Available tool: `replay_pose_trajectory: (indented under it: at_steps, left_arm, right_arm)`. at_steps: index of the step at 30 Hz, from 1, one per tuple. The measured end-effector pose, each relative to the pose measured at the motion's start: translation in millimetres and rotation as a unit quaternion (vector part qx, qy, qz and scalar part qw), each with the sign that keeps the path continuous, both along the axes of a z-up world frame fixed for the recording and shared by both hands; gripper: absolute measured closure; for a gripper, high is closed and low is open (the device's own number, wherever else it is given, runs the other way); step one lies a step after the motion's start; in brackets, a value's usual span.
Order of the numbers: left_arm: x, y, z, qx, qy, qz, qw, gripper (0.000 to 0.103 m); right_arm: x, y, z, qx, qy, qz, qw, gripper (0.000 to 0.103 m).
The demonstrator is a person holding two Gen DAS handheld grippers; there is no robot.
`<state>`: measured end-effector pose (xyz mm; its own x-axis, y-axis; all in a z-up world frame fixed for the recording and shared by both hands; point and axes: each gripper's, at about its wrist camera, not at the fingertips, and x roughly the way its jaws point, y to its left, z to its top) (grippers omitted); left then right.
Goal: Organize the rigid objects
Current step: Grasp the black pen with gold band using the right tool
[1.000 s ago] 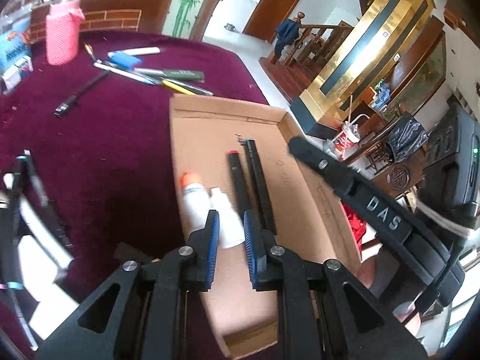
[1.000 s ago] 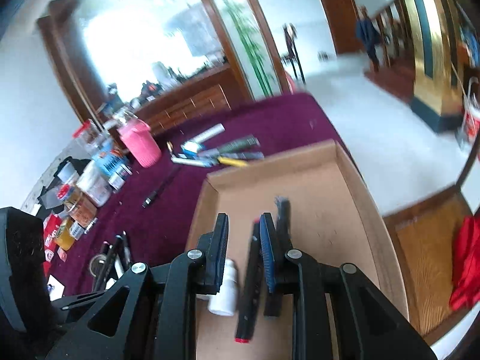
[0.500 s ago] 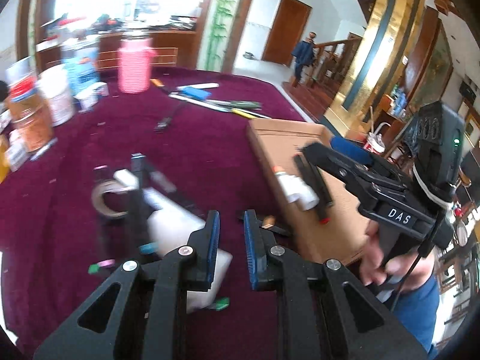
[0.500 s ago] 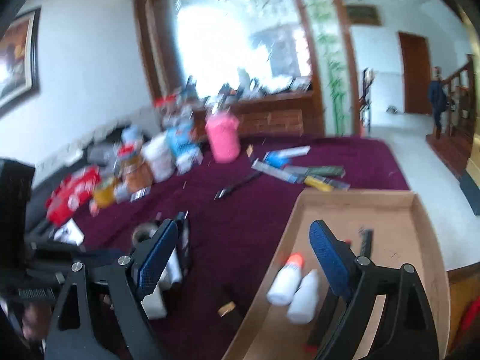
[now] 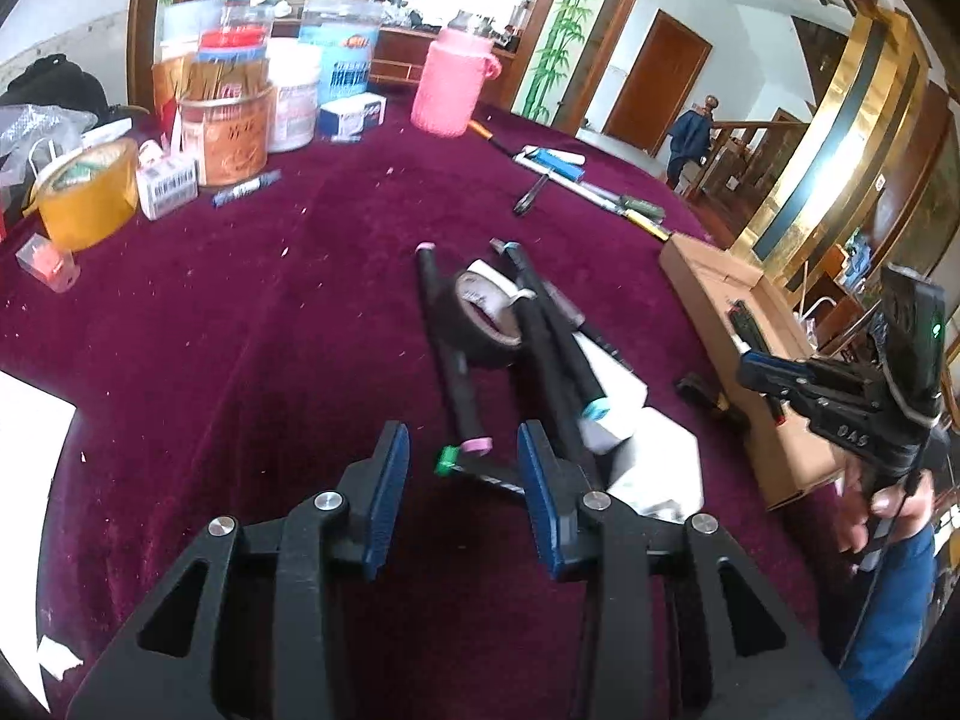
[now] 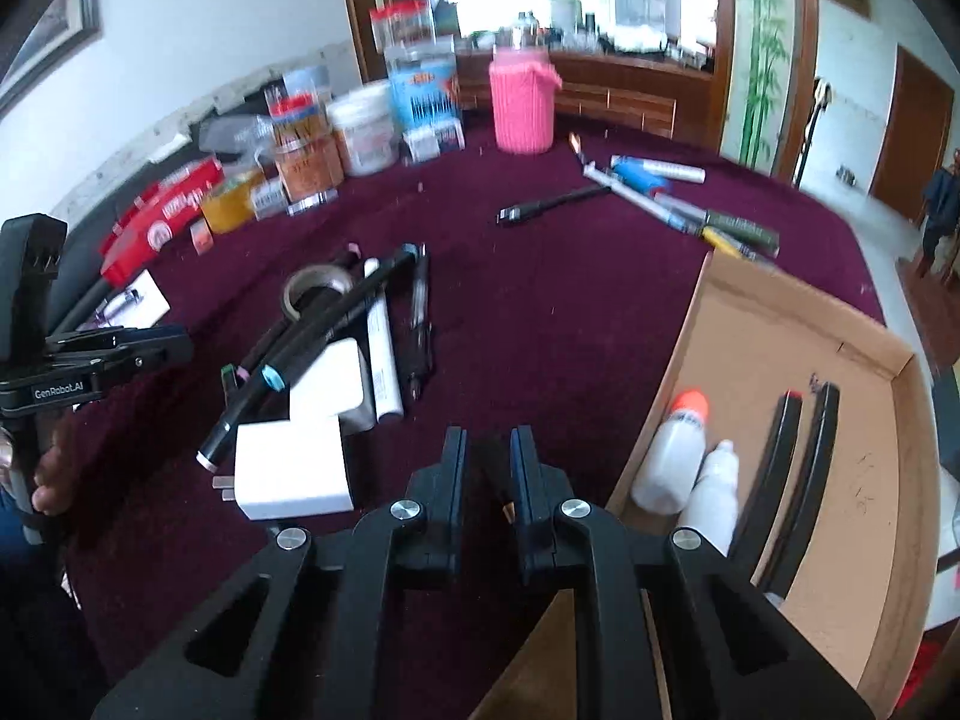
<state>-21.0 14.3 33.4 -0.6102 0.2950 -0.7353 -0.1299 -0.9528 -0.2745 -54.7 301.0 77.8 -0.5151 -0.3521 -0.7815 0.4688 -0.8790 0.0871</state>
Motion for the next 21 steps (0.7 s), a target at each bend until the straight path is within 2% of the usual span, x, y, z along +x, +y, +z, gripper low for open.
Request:
replay_pose_trajectory:
  at_steps: [3, 5, 7, 9, 11, 13, 16, 19, 21]
  left_arm:
    - [-1, -1, -10, 0.002, 0.000, -0.009, 1.0000, 0.068]
    - [-4, -2, -19, 0.003, -0.009, -0.015, 0.9998, 0.068]
    - [-7, -2, -24, 0.018, -0.029, -0.032, 0.9989, 0.068]
    - [-7, 0, -23, 0.035, -0.031, -0.048, 0.9977, 0.068]
    - [-4, 3, -21, 0.024, -0.023, -0.053, 0.9980, 0.068]
    - [-2, 6, -20, 0.019, -0.019, -0.058, 0.9979, 0.068]
    - [-2, 4, -20, 0.025, -0.021, -0.058, 0.9978, 0.068]
    - [-3, 1, -20, 0.035, -0.025, -0.057, 0.9975, 0.068]
    - [-3, 0, -19, 0.036, -0.024, -0.055, 0.9975, 0.068]
  right_arm:
    - [-1, -14, -3, 0.041, -0.028, 0.021, 0.999, 0.090]
    - [-4, -24, -7, 0.094, -0.041, 0.034, 0.994, 0.090]
    - [-8, -30, -13, 0.135, -0.060, 0.047, 0.988, 0.090]
    - [-12, -32, -20, 0.171, -0.071, 0.050, 0.982, 0.088]
    - [-19, -34, -29, 0.201, -0.085, 0.051, 0.974, 0.083]
    - [-23, -35, -38, 0.216, -0.102, 0.055, 0.970, 0.083]
    - [-24, -32, -37, 0.192, -0.105, 0.042, 0.975, 0.087]
    - [-13, -36, -35, 0.129, -0.110, 0.036, 0.985, 0.087]
    - [-3, -47, -34, 0.105, -0.107, 0.029, 0.988, 0.087]
